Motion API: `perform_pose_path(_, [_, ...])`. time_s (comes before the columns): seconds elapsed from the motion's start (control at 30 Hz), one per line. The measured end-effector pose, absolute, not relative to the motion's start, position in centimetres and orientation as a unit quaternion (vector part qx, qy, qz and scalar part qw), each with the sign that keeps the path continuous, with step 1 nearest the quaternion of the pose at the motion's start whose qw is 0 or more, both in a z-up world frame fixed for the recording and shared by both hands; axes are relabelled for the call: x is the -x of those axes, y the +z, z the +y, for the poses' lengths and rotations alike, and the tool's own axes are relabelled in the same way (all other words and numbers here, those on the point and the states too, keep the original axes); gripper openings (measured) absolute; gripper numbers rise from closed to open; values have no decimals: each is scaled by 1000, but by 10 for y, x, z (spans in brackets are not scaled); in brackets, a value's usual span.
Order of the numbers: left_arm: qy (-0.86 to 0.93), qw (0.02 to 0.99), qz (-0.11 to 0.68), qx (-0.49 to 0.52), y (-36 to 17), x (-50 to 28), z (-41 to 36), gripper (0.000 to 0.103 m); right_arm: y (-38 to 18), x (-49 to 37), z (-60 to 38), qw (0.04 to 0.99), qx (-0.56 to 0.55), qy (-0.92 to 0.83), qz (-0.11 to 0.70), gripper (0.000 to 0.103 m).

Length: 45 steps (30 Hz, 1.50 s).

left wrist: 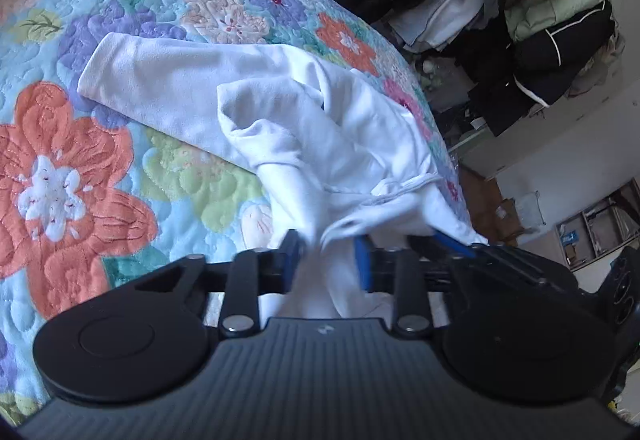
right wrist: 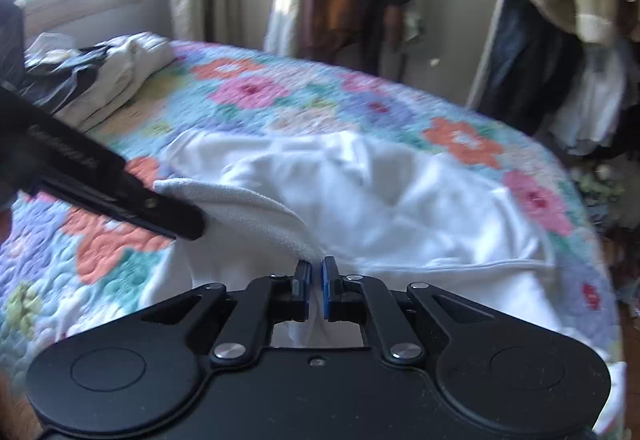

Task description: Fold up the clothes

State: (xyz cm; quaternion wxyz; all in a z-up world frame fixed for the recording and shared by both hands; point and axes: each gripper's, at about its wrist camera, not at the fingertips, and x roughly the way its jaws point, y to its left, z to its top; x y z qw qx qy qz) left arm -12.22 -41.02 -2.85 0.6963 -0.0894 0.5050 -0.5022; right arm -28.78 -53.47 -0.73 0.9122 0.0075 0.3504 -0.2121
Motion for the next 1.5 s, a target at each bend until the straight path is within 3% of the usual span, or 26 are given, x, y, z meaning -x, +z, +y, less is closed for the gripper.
perform_pose_path(0.2, [-491,727,480,29,-25,132,-419,47,29,330,-587,887,-24,-314,338,4])
perform_pose_path(0.53, [-546,746,374,-77,-15,184,-449,48,54,428,-651,826,-37,-468,312,4])
perform_pose_path(0.8, [-580,723,364,-90,-15,224,-500,48,35,481,-686,774,-61,-550,308,4])
perform_pose_path(0.87, [-579,719,371,-96,-24,233,-508,49,23,491,-693,767,-84,-553,316,9])
perform_pose_path(0.93, [-574,726,360,-121,-28,247,-513,49,18,501,-694,777,-129,-540,297,36])
perform_pose_path(1.0, [-562,739,338,-154,-30,261,-512,50,15,509,-693,796,-185,-506,278,56])
perform_pose_path(1.1, [-552,754,309,-176,-22,279,-506,63,11,512,-692,811,-260,-456,260,62])
perform_pose_path(1.13, [-564,749,301,-175,-17,286,-503,71,9,508,-690,813,-277,-439,264,67])
perform_pose_path(1.23, [-592,734,286,-173,-4,304,-499,81,1,493,-686,819,-310,-394,280,80])
perform_pose_path(1.5, [-573,738,315,-165,-16,296,-525,89,-10,473,-674,827,-336,-353,280,84])
